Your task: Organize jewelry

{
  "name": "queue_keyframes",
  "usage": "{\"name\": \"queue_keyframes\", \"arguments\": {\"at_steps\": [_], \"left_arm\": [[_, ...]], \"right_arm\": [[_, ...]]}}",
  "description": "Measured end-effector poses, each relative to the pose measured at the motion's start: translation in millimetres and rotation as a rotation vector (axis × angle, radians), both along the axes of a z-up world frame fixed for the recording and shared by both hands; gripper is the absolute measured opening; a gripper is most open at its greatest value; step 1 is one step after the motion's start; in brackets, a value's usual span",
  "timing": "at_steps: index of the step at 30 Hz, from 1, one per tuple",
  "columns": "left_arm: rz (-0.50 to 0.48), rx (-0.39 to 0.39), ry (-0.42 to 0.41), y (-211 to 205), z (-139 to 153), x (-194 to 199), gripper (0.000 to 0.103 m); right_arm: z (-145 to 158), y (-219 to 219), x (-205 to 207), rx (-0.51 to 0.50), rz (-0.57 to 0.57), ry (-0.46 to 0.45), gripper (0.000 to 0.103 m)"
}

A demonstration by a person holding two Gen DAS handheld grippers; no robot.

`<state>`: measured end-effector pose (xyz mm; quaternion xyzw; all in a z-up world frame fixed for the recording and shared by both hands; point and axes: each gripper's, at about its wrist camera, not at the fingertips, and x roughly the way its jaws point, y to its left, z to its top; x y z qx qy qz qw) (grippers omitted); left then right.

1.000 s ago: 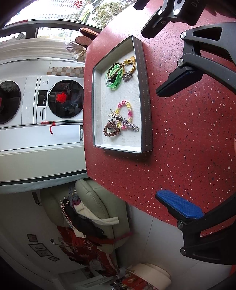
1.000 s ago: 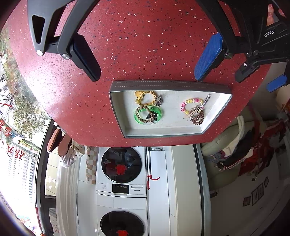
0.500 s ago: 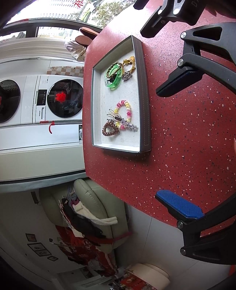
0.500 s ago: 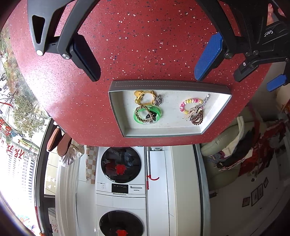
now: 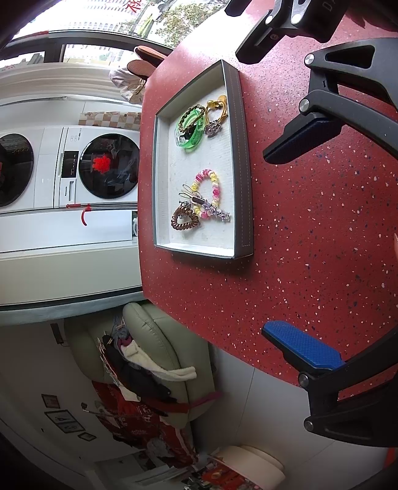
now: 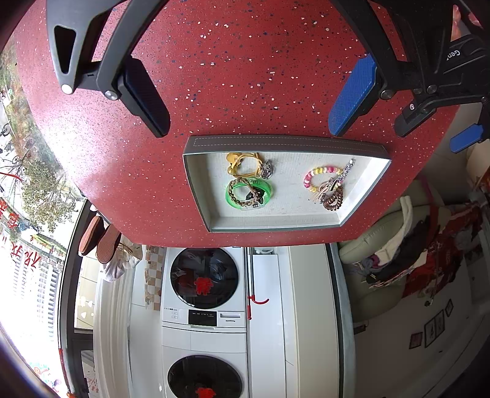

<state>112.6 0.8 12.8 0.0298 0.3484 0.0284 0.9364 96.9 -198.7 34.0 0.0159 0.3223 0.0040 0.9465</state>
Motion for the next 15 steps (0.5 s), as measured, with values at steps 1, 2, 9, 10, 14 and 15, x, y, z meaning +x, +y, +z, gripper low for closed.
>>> {"name": "queue_keyframes", "arguments": {"at_steps": [1,2,9,10,14,15], "left_arm": [[-0.001,0.000,0.000,0.0,0.0,-0.1,0.103],[-0.001,0.000,0.000,0.1,0.0,-0.3,0.103],[-0.001,-0.001,0.001,0.3,0.3,-0.1,0.103],[0.001,0.000,0.000,0.3,0.4,-0.2,0.103],[0.001,-0.002,0.001,0.1,0.1,0.1,0.103],[0.000,-0.002,0.001,0.0,0.0,-0.2,0.103]], "right_arm": [[-0.1,-0.2,-0.2,-0.001,0.000,0.001,0.103],[0.1,0.4,0.2,0.000,0.000,0.000,0.103],[0.3,0.1,0.0,0.000,-0.001,0.000,0.103],[0.3,0.1,0.1,0.001,-0.001,0.000,0.103],[0.5,0.5,0.4,0.000,-0.001,0.000,0.103],[0.4,0.2,0.1,0.000,-0.001,0.000,0.103]]}}
